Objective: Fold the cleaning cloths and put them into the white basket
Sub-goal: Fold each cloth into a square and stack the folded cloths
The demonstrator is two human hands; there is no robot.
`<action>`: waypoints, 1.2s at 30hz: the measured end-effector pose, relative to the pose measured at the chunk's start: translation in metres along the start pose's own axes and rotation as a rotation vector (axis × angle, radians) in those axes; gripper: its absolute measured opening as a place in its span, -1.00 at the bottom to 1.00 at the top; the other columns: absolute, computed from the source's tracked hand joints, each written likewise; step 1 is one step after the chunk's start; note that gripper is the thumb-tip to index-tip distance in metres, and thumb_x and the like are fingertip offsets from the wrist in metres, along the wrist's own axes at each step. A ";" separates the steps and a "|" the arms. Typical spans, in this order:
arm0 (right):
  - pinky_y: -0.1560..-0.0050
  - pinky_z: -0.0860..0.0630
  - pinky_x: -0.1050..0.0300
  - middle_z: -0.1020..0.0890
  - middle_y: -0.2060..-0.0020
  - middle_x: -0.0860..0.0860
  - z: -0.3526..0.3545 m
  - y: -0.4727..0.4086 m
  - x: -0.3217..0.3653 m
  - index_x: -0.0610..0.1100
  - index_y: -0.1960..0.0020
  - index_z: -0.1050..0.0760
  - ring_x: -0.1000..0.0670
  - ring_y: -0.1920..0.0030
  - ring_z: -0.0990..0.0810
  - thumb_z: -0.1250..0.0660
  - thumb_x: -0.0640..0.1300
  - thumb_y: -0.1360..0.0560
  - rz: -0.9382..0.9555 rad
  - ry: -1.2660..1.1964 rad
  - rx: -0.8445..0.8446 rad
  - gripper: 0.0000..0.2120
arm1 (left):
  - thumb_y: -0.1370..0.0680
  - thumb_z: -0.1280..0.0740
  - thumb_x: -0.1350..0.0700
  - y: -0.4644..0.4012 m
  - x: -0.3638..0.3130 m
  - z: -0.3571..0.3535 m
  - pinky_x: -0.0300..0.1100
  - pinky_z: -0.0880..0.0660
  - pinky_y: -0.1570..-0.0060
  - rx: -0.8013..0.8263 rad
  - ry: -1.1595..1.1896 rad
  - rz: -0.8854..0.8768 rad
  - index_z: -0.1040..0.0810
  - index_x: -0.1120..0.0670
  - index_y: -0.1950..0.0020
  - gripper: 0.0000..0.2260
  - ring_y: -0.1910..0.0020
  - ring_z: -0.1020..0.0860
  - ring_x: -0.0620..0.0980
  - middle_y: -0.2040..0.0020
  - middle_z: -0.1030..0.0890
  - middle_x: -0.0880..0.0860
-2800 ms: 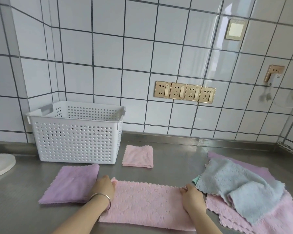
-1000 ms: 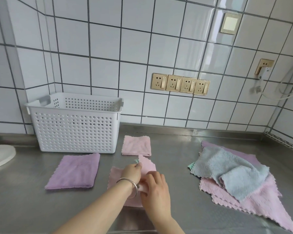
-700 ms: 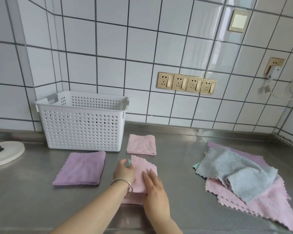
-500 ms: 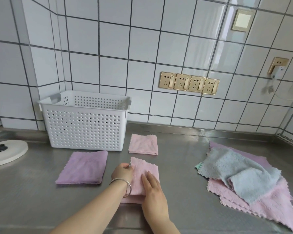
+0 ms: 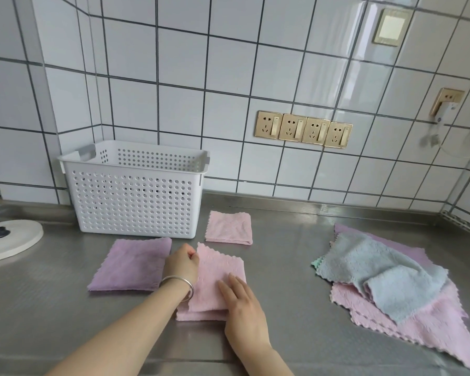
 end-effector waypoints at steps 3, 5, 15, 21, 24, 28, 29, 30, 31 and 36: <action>0.17 -0.57 0.37 -0.66 -0.03 0.09 -0.001 0.001 0.002 0.06 -0.02 -0.61 0.07 -0.01 -0.66 -0.07 -0.27 -0.18 -0.001 -0.015 0.025 -0.44 | -0.55 -0.20 0.20 -0.003 0.004 0.003 -0.15 -0.40 0.16 0.000 -0.036 0.008 -0.35 0.02 0.30 -0.78 0.17 -0.50 0.13 0.09 -0.65 0.19; 0.19 -0.55 0.39 -0.65 -0.04 0.11 0.000 0.000 0.003 0.06 -0.04 -0.59 0.08 -0.03 -0.65 -0.02 -0.25 -0.20 0.007 -0.021 0.040 -0.44 | -0.54 -0.18 0.22 -0.005 0.006 0.003 -0.09 -0.45 0.12 -0.001 -0.056 0.012 -0.39 0.07 0.23 -0.84 0.11 -0.54 0.18 0.08 -0.64 0.21; 0.44 -0.46 0.48 -0.67 0.06 0.18 -0.005 0.000 0.000 0.06 0.13 -0.64 0.15 0.02 -0.66 0.00 -0.24 -0.22 0.025 0.057 0.054 -0.50 | -0.54 -0.20 0.18 -0.005 0.024 0.000 -0.05 -0.50 0.09 0.023 -0.249 -0.086 -0.34 0.04 0.11 -0.93 0.08 -0.55 0.19 0.08 -0.65 0.19; 0.22 -0.53 0.45 -0.68 0.07 0.21 -0.006 0.004 -0.006 0.08 0.03 -0.64 0.17 0.07 -0.67 -0.03 -0.14 -0.21 0.034 0.096 -0.028 -0.49 | -0.54 -0.20 0.15 0.000 0.026 0.001 -0.03 -0.49 0.03 0.006 -0.274 -0.141 -0.42 0.13 -0.13 -0.82 -0.04 -0.55 0.20 -0.10 -0.59 0.14; 0.35 -0.51 0.30 -0.66 0.23 0.12 0.016 0.000 -0.015 -0.02 0.03 -0.61 0.03 0.26 -0.64 -0.09 -0.08 -0.30 -0.104 -0.002 -0.208 -0.62 | -0.54 -0.22 0.04 0.010 0.015 0.003 -0.03 -0.48 0.01 0.029 -0.396 -0.210 -0.38 0.14 -0.18 -0.73 -0.05 -0.54 0.20 -0.17 -0.45 0.15; -0.09 -0.42 0.08 -0.52 -0.12 -0.02 0.014 -0.016 -0.044 -0.09 -0.19 -0.47 -0.10 -0.19 -0.44 -0.11 0.01 -0.52 -0.490 0.087 0.009 -0.66 | -0.50 -0.21 -0.18 0.026 0.017 0.000 -0.09 -0.45 -0.07 0.156 -0.694 -0.169 -0.36 0.15 -0.26 -0.51 -0.14 -0.53 0.13 -0.22 -0.43 0.13; -0.16 -0.38 0.07 -0.48 -0.18 -0.04 0.008 -0.017 -0.052 -0.11 -0.23 -0.44 -0.10 -0.24 -0.38 -0.09 0.03 -0.53 -0.558 0.066 0.106 -0.63 | -0.50 -0.19 -0.21 0.027 0.021 0.000 -0.10 -0.44 -0.10 0.180 -0.725 -0.148 -0.38 0.16 -0.26 -0.48 -0.17 -0.52 0.12 -0.23 -0.46 0.13; -0.18 -0.37 0.06 -0.46 -0.19 -0.06 0.003 -0.017 -0.057 -0.13 -0.24 -0.44 -0.11 -0.25 -0.36 -0.09 0.03 -0.51 -0.621 0.034 0.185 -0.60 | -0.50 -0.17 -0.23 0.028 0.023 -0.001 -0.11 -0.44 -0.12 0.200 -0.742 -0.129 -0.40 0.16 -0.26 -0.47 -0.20 -0.51 0.11 -0.24 -0.48 0.13; -0.19 -0.36 0.06 -0.47 -0.19 -0.07 -0.002 -0.016 -0.061 -0.14 -0.23 -0.45 -0.11 -0.25 -0.36 -0.09 0.02 -0.50 -0.653 0.008 0.229 -0.60 | -0.51 -0.16 -0.24 0.028 0.026 -0.001 -0.11 -0.44 -0.13 0.217 -0.749 -0.109 -0.42 0.16 -0.26 -0.47 -0.22 -0.50 0.11 -0.25 -0.50 0.13; 0.00 -0.45 0.11 -0.56 0.06 -0.10 -0.013 -0.018 -0.058 -0.16 0.12 -0.55 -0.15 0.00 -0.46 -0.11 -0.01 -0.47 -0.680 -0.051 0.277 -0.70 | -0.54 -0.16 -0.14 0.032 0.024 -0.006 -0.08 -0.46 -0.11 0.207 -0.708 -0.075 -0.44 0.12 -0.26 -0.57 -0.24 -0.50 0.11 -0.26 -0.52 0.10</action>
Point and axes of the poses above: each hand's wrist, its own y-axis away from the middle knuckle, its own z-axis out of the back of the hand, x = y × z, the point moved 6 cm from there along -y, towards the middle knuckle
